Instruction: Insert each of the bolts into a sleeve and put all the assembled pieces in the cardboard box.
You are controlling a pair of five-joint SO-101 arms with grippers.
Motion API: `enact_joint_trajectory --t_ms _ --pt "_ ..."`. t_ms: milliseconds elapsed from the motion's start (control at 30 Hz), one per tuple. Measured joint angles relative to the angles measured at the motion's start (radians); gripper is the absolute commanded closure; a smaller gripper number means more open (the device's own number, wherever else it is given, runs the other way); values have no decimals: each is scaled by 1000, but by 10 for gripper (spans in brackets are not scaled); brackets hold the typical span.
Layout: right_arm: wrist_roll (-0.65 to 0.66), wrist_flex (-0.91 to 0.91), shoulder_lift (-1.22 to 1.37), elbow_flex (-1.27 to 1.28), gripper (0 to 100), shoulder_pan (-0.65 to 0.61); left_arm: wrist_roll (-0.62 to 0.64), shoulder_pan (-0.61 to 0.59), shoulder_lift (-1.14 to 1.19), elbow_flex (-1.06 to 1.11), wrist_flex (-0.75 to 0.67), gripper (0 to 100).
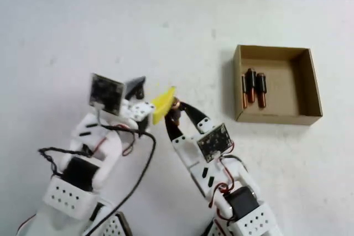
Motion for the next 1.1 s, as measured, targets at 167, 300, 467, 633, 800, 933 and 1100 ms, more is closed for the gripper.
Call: enact_joint_trajectory --t_ms 167,300,467,633,800,933,1100 --pt "0 0 0 0 981 0 0 -144 0 -81 15 929" --pt "0 6 0 0 981 0 0 -210 0 -118 127 935" --pt "0 32 0 0 981 0 0 -275 0 -118 269 947" --pt "0 63 0 0 981 0 0 -299 0 -106 331 977" --pt "0 135 0 -28 981 49 0 -305 0 6 292 977" --pt "0 259 0 -115 981 109 0 -305 0 91 222 977" --pt "0 362 -2 -239 981 189 0 -305 0 163 163 977"
